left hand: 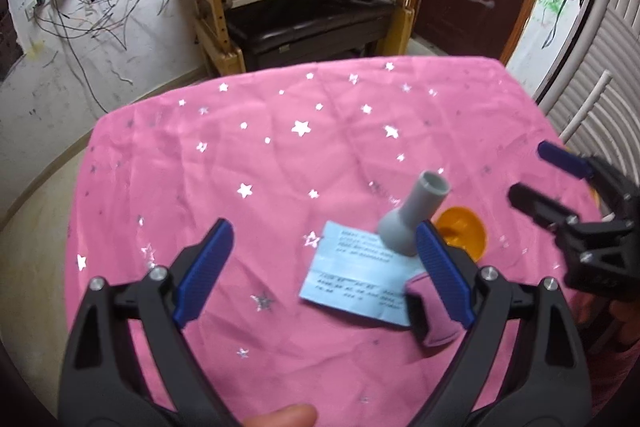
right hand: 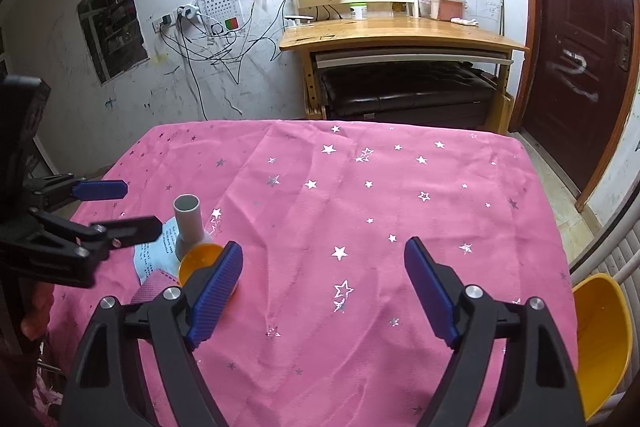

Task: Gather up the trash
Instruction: 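Grasp the blue paper note with the left tool while the right tool grasps the orange lid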

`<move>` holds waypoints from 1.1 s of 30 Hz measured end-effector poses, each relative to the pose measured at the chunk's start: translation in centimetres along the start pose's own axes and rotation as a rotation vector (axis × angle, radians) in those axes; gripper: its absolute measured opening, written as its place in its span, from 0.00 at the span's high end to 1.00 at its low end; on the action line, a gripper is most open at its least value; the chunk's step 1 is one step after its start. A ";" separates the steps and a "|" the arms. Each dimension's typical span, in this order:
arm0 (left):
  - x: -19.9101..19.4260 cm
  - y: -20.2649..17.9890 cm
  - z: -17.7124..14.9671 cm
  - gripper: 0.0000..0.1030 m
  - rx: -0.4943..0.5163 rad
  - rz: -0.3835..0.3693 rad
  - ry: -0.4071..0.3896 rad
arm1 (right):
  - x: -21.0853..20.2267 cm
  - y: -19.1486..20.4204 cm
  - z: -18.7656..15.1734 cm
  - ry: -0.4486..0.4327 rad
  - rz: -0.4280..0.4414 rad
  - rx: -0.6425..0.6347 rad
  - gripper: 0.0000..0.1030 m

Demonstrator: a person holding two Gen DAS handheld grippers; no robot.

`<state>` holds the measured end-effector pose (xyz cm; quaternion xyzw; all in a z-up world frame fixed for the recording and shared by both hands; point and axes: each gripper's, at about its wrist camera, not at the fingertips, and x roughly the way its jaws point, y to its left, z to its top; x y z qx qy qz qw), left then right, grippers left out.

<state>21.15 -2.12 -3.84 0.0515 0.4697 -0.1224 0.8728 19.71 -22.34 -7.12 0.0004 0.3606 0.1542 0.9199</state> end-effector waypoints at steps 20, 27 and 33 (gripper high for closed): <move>2.0 -3.6 -1.4 0.54 0.121 -0.064 0.047 | 0.4 0.5 -0.3 0.013 -0.003 0.003 0.24; 0.7 -2.0 -2.0 0.66 0.074 -0.073 0.024 | 1.1 2.8 -0.8 0.043 0.062 -0.054 0.23; -0.3 0.0 -2.9 0.68 0.046 -0.047 0.013 | 2.0 5.1 -0.8 0.087 0.091 -0.121 0.23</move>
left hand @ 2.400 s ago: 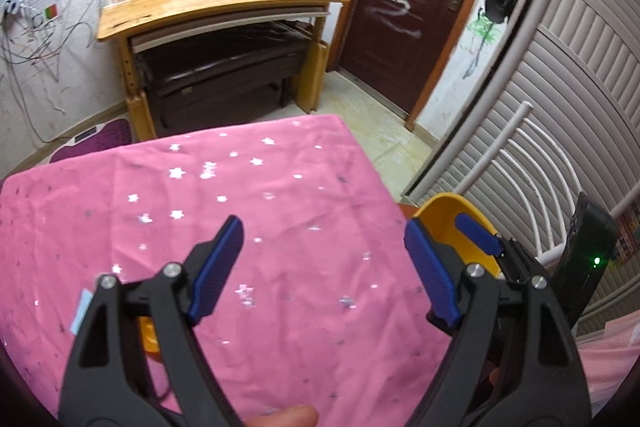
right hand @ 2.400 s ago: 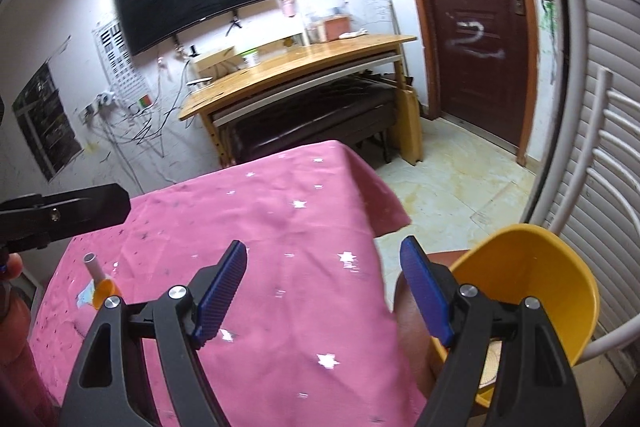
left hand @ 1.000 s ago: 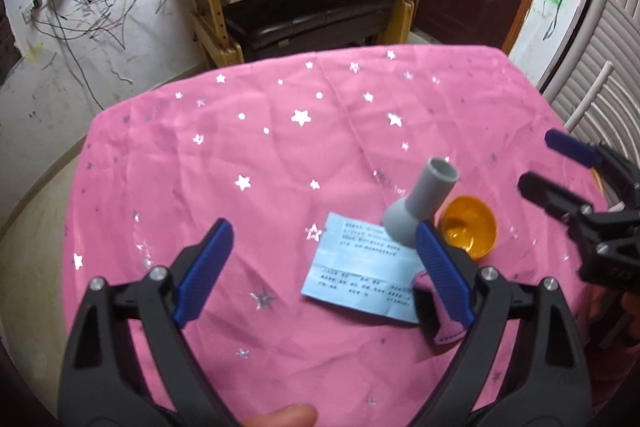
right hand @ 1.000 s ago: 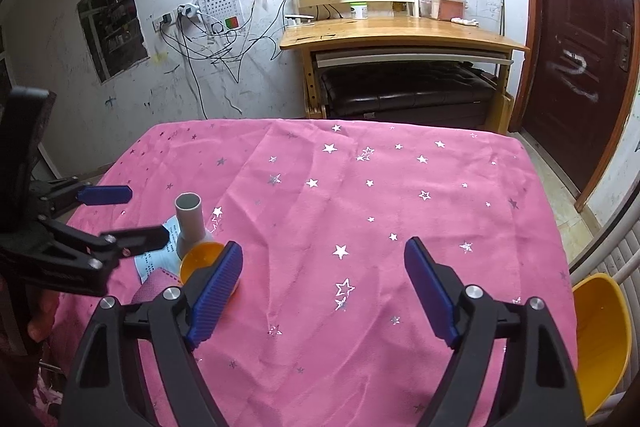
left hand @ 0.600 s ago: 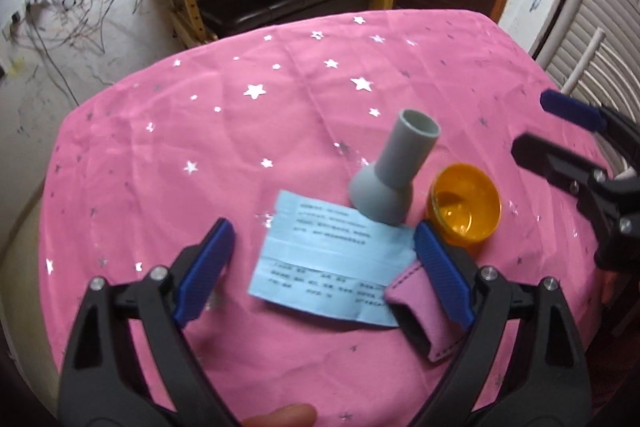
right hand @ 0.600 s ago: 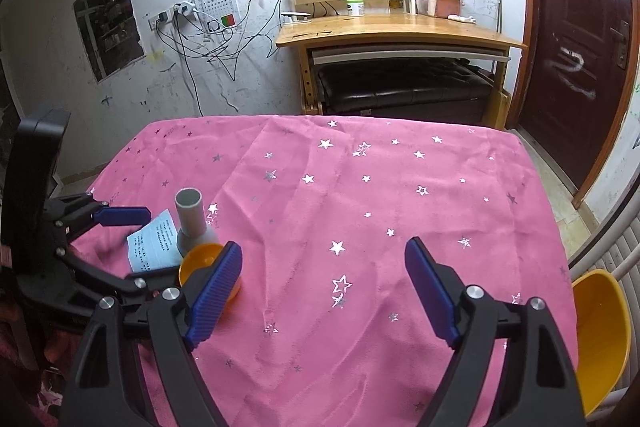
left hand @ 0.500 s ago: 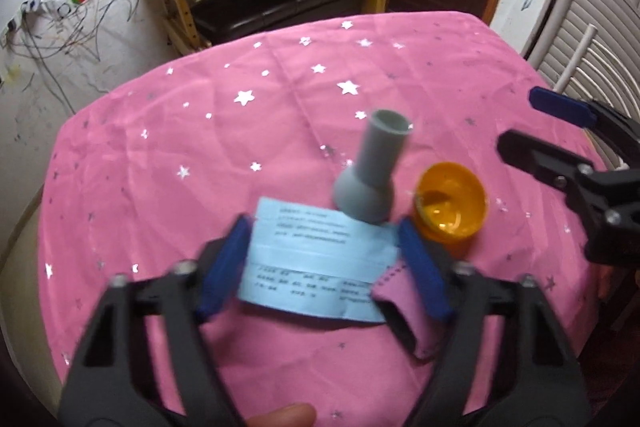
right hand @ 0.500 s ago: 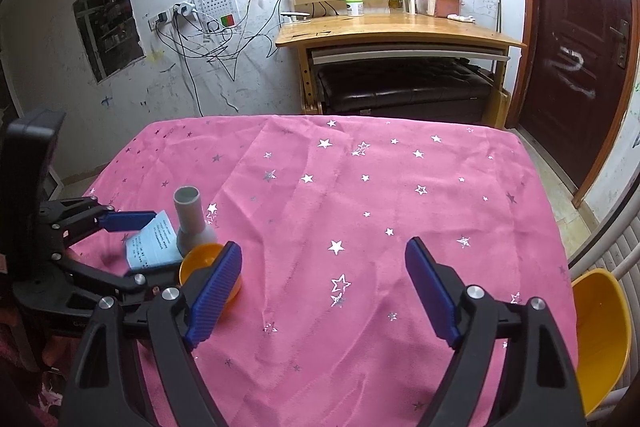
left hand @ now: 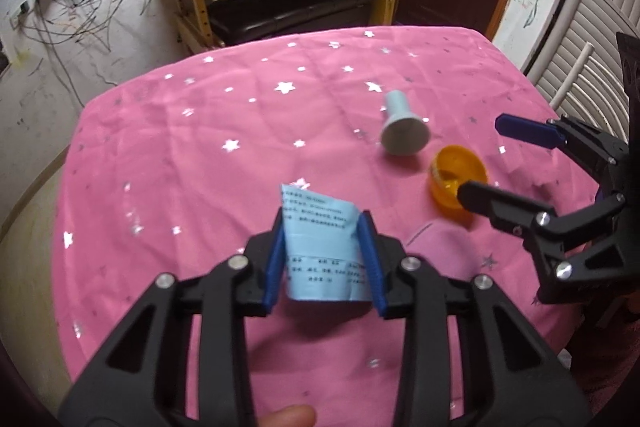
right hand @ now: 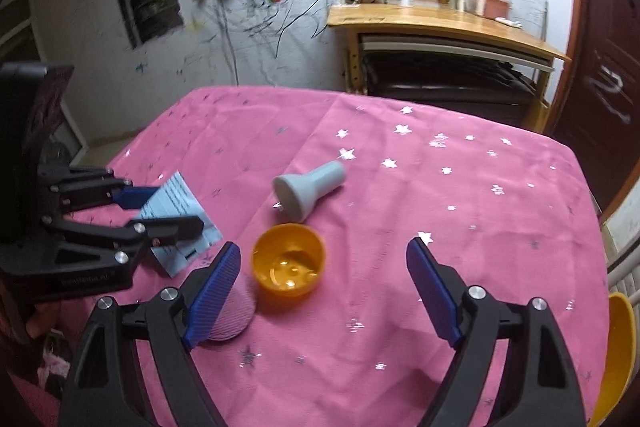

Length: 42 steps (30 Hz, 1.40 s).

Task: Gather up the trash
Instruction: 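Grasp the blue paper note with the left tool while the right tool grasps the orange lid, then carry the orange lid over the yellow bin and open the right tool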

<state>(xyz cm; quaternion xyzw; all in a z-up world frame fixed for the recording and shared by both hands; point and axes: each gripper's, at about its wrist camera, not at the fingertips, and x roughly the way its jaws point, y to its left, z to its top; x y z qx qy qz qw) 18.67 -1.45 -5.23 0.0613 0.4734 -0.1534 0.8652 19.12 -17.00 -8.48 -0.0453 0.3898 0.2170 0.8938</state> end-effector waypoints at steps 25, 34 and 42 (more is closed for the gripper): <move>-3.5 1.5 -0.2 0.70 -0.053 0.014 -0.074 | -1.2 -0.7 0.8 -0.002 -0.028 0.034 0.65; -4.5 -3.2 2.1 0.70 0.021 0.006 -0.109 | -5.5 -5.9 -0.3 -0.088 -0.057 0.125 0.65; -4.2 -9.8 4.7 0.70 0.117 -0.039 -0.131 | -9.8 -12.7 -3.5 -0.164 -0.124 0.262 0.65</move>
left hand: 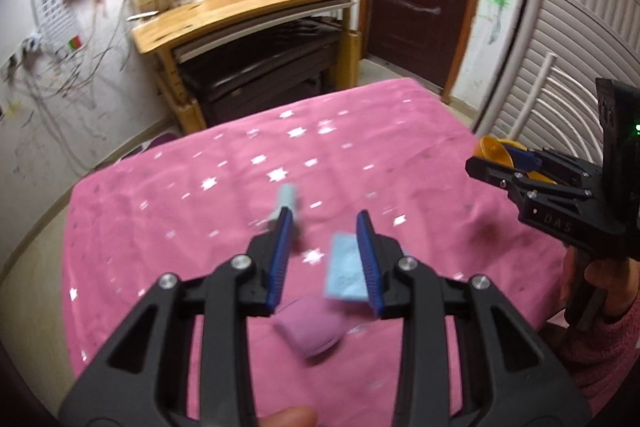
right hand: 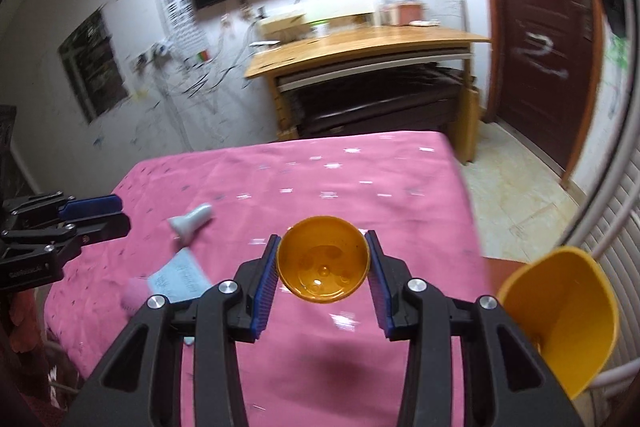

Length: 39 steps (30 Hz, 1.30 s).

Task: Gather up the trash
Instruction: 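Carry the orange lid over the yellow bin and open the right tool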

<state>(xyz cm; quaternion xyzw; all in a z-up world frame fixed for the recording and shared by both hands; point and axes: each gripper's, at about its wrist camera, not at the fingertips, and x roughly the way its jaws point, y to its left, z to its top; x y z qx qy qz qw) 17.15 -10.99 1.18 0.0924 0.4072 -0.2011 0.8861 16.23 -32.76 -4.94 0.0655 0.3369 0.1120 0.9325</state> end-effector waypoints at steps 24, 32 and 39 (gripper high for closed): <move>8.3 -3.0 -2.6 0.25 0.026 0.018 0.301 | -2.2 -16.8 -5.7 0.016 -0.267 0.252 0.65; 7.6 -4.2 -3.0 0.52 0.048 -0.019 0.267 | -0.5 -19.1 -7.0 0.069 -0.308 0.290 0.64; 7.7 -5.6 -2.4 0.59 0.063 -0.023 0.238 | -0.7 -20.0 -7.2 0.066 -0.323 0.325 0.60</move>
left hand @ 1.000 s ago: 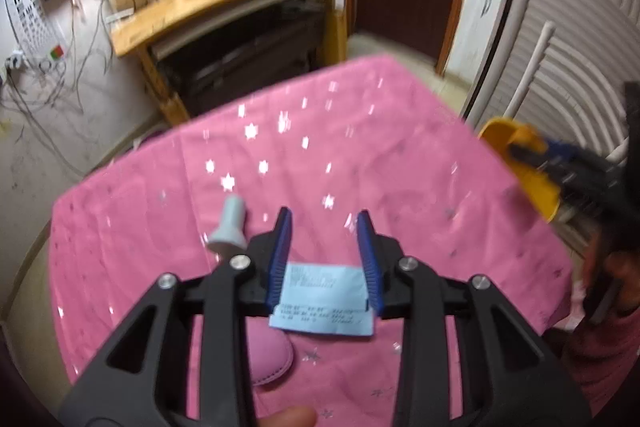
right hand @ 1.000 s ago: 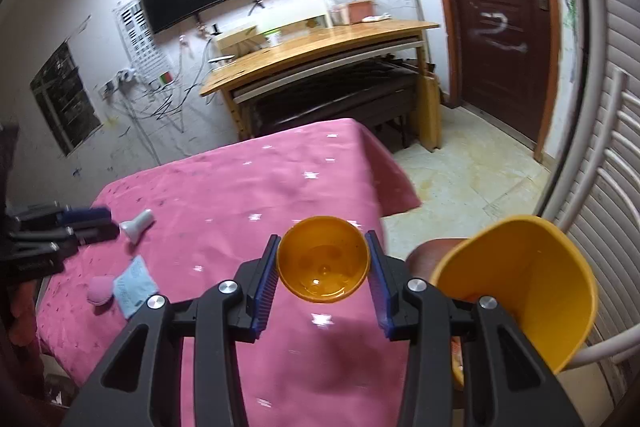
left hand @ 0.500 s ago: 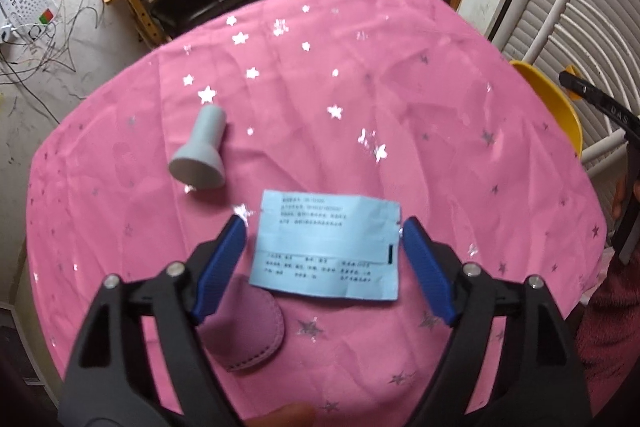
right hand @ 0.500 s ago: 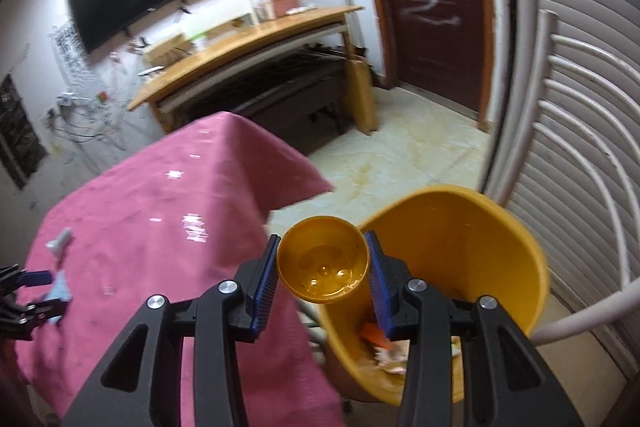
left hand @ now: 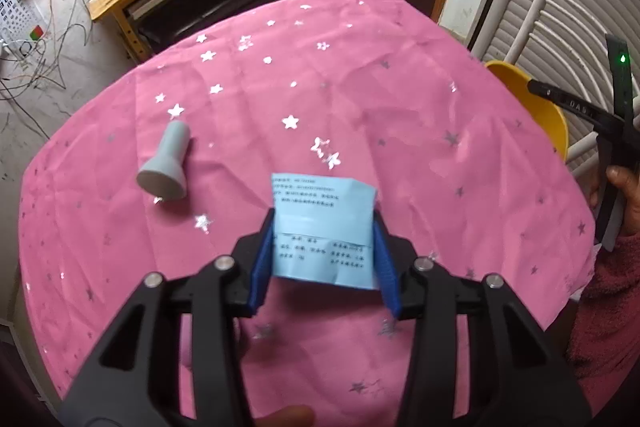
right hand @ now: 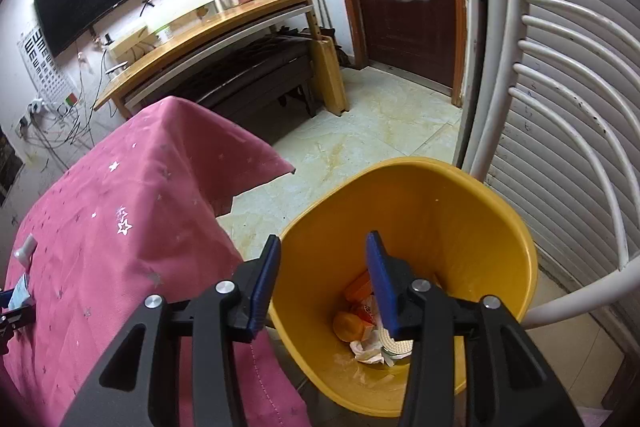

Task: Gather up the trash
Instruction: 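Carry the orange lid over the yellow bin and open the right tool, then carry the blue note over the yellow bin and open the left tool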

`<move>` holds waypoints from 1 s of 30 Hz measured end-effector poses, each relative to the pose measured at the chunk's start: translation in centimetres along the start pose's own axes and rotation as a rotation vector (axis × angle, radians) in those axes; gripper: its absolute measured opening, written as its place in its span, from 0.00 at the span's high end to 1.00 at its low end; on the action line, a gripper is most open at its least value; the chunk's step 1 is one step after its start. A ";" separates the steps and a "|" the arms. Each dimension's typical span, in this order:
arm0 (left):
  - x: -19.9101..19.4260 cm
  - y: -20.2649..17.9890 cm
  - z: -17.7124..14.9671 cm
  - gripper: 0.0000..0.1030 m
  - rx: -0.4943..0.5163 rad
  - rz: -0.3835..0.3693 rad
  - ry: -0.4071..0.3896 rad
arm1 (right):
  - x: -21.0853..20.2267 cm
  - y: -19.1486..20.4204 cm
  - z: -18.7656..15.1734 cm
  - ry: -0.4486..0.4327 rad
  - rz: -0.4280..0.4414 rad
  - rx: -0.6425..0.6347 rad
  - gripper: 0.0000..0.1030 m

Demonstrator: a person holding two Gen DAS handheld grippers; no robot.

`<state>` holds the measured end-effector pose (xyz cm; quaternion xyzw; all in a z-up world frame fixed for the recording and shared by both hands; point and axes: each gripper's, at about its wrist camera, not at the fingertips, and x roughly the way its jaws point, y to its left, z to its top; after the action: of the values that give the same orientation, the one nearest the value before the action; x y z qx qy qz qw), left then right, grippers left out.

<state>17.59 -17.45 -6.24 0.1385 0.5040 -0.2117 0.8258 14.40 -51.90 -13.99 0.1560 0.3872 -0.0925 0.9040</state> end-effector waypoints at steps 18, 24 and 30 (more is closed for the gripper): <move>-0.1 -16.7 10.1 0.59 0.218 -0.175 -0.090 | -4.4 -7.9 0.3 -0.145 -0.012 0.234 0.52; 4.3 -22.2 12.2 0.58 0.247 -0.188 -0.017 | -6.1 -12.0 -0.1 -0.201 -0.041 0.353 0.52; 7.2 -24.8 14.0 0.34 0.222 -0.208 0.033 | -6.2 -13.3 -0.3 -0.220 -0.033 0.403 0.52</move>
<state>19.15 -46.78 -6.66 0.1795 0.5028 -0.3483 0.7705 6.12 -63.90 -12.45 0.3161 0.2627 -0.1992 0.8896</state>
